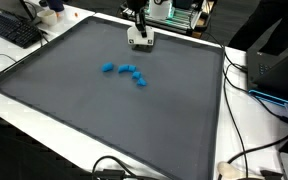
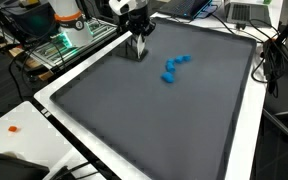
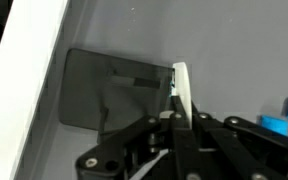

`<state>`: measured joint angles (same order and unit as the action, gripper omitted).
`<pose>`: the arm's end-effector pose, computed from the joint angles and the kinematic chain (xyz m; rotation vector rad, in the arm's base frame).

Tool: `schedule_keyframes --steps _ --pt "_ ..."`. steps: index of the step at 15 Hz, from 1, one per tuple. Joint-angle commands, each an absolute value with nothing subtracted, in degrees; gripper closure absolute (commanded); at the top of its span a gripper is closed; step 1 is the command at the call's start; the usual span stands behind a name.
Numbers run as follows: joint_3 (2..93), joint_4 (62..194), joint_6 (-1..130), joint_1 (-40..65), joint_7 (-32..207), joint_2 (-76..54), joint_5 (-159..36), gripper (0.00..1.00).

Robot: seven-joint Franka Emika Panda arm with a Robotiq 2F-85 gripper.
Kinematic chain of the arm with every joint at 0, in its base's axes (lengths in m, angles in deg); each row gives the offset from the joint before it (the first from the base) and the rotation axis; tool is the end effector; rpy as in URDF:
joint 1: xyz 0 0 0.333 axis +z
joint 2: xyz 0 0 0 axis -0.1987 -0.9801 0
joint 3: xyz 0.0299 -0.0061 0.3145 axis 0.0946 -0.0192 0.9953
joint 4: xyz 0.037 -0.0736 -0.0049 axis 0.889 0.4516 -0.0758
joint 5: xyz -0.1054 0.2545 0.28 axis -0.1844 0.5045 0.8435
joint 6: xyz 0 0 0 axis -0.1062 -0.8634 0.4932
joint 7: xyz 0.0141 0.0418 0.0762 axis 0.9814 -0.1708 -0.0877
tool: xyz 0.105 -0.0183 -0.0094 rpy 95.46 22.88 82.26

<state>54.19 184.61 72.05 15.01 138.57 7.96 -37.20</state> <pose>0.4270 0.0434 0.2638 -2.4927 1.6406 0.2616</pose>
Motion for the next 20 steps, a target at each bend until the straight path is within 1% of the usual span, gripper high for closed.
schedule_keyframes --steps 1,20 --pt "54.95 187.11 75.08 15.16 139.26 8.80 -34.64 0.99" --pt "55.73 188.69 81.31 15.66 137.90 6.63 -29.55 0.99"
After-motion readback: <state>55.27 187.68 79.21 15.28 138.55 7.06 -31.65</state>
